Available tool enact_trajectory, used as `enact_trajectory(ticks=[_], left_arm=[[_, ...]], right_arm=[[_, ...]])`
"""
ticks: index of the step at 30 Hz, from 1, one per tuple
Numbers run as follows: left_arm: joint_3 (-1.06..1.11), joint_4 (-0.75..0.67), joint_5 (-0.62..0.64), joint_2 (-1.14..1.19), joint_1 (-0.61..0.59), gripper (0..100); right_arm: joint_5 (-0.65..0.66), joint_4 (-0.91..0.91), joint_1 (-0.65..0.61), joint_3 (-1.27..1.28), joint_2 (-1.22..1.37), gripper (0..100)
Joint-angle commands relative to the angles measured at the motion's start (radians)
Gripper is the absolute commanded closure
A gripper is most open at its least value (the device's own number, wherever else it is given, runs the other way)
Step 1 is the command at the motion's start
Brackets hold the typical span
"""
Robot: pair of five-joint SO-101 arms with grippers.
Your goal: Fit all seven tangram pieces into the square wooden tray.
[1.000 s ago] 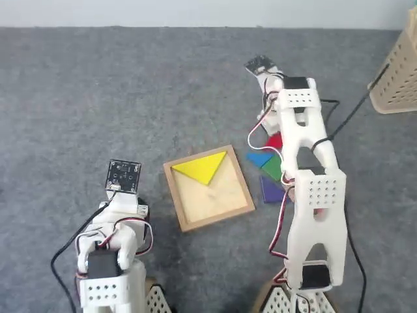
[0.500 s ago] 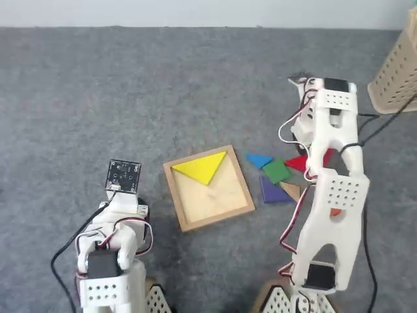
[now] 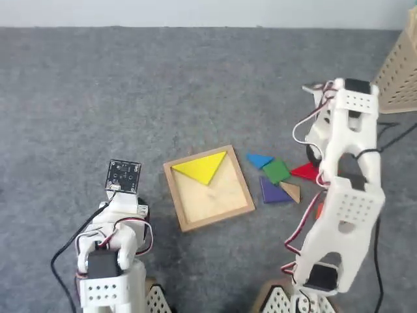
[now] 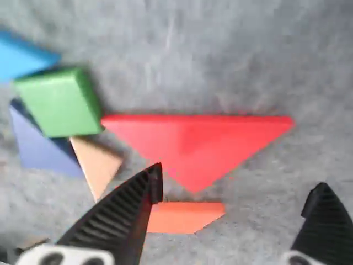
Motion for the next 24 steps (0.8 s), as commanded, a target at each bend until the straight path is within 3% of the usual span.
enact_trajectory(ticks=[1,7,13,19,24], left_arm=[[-0.01,0.0,0.008,-0.021,0.002,93],[-0.01,0.0,0.008,-0.021,0.002,93],[-0.01,0.0,0.008,-0.021,0.002,93],[-0.01,0.0,0.008,-0.021,0.002,93],[-0.01,0.0,0.008,-0.021,0.002,93]], right_arm=[[0.098,-0.137,0.002,0.272,-0.257,61.9],[0.324,-0.366,-0.008,0.611,-0.624,61.9],[0.799,-0.255,-0.085,0.652,-0.727,61.7],[0.953,-0.248,-0.165,0.651,-0.605,61.6],[1.011,-0.289,-0.139,0.592,-0.441,61.9]])
